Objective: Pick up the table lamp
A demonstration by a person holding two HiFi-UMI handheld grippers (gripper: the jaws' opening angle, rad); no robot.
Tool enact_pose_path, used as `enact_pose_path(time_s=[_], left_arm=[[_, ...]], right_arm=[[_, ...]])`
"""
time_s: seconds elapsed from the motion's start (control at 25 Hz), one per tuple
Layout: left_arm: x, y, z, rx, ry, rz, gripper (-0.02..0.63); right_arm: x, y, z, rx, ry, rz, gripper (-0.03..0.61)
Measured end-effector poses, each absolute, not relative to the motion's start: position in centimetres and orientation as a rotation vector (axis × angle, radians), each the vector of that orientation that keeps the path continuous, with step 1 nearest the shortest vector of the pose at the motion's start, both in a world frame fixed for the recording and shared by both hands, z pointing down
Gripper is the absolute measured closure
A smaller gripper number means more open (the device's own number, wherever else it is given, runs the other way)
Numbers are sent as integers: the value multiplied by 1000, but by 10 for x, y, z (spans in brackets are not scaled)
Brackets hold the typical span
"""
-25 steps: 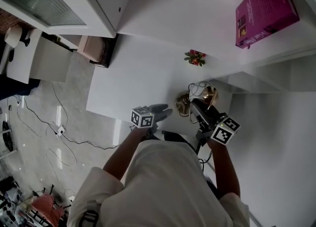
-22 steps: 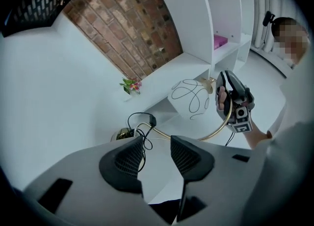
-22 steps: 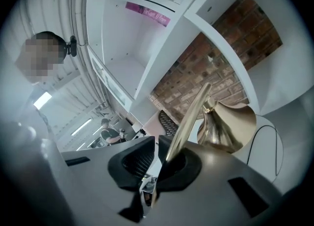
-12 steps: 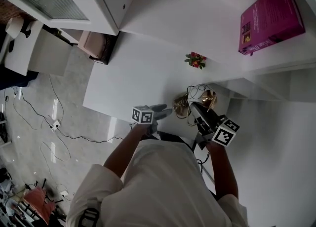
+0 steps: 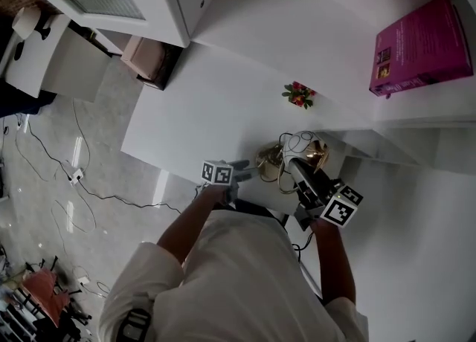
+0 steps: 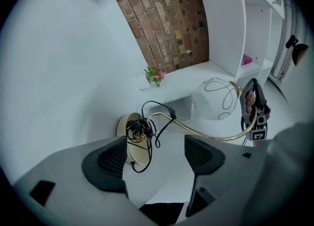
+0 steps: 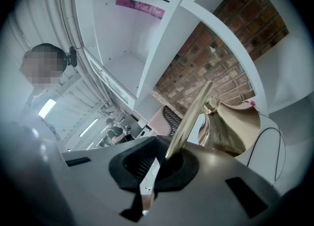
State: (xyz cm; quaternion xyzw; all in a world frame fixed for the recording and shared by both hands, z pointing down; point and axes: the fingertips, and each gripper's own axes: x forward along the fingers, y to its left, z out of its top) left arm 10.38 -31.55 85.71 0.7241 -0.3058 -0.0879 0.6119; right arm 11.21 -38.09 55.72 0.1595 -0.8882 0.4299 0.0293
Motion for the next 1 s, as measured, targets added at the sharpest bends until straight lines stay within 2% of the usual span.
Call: enact_pose_path(time_s=[0.6, 1.0], left_arm=[[109, -331, 873, 1495, -645, -394, 195], [118, -329, 829, 1531, -458, -544, 247]], right_arm=[[86, -365, 491, 426, -2815, 1311, 580], [77, -354, 468, 434, -2862, 1167, 580]])
